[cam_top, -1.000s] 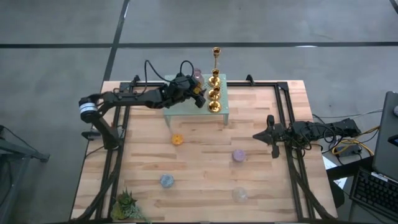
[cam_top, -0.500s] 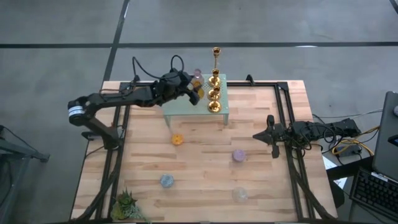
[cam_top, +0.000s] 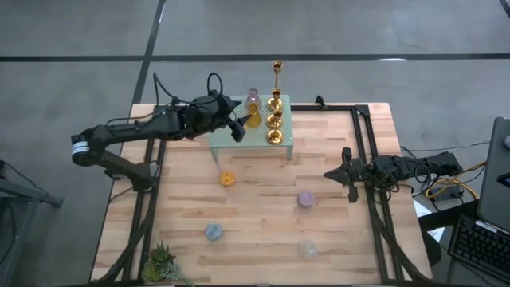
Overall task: Pick & Place candle stick holders
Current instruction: Put the blue patterned scented candle on the shelf
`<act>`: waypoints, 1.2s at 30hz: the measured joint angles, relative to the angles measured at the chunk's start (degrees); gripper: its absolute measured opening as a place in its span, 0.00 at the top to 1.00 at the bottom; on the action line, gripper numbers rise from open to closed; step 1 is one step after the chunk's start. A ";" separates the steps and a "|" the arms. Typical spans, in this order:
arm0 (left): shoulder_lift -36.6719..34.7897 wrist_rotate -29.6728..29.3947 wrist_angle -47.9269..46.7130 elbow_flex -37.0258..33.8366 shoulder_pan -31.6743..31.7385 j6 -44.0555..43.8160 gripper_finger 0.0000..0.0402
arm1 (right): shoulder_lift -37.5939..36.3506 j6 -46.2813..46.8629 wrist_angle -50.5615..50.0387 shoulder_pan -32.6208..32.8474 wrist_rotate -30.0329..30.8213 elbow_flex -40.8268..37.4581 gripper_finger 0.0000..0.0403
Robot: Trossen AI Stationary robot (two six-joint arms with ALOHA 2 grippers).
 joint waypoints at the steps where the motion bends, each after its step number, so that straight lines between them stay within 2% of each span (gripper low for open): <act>1: -0.44 -0.02 -0.42 -0.02 -0.58 0.02 0.29 | 0.00 0.00 0.00 0.00 0.00 0.00 0.98; 18: -5.22 -0.09 -10.24 -0.40 -11.12 -2.32 0.29 | 0.00 0.00 0.00 0.00 0.00 0.00 0.98; 28: -11.03 -0.57 -9.84 -9.04 -16.85 -4.14 0.29 | 0.00 0.00 0.00 0.00 -0.02 0.00 0.98; 33: -15.87 -1.01 -12.53 -13.65 -20.84 0.41 0.29 | 0.00 0.00 0.00 0.00 -0.02 0.00 0.98; 36: -19.03 -2.95 -13.09 -16.38 -22.61 -0.78 0.29 | 0.00 0.00 0.00 0.00 -0.01 0.01 0.98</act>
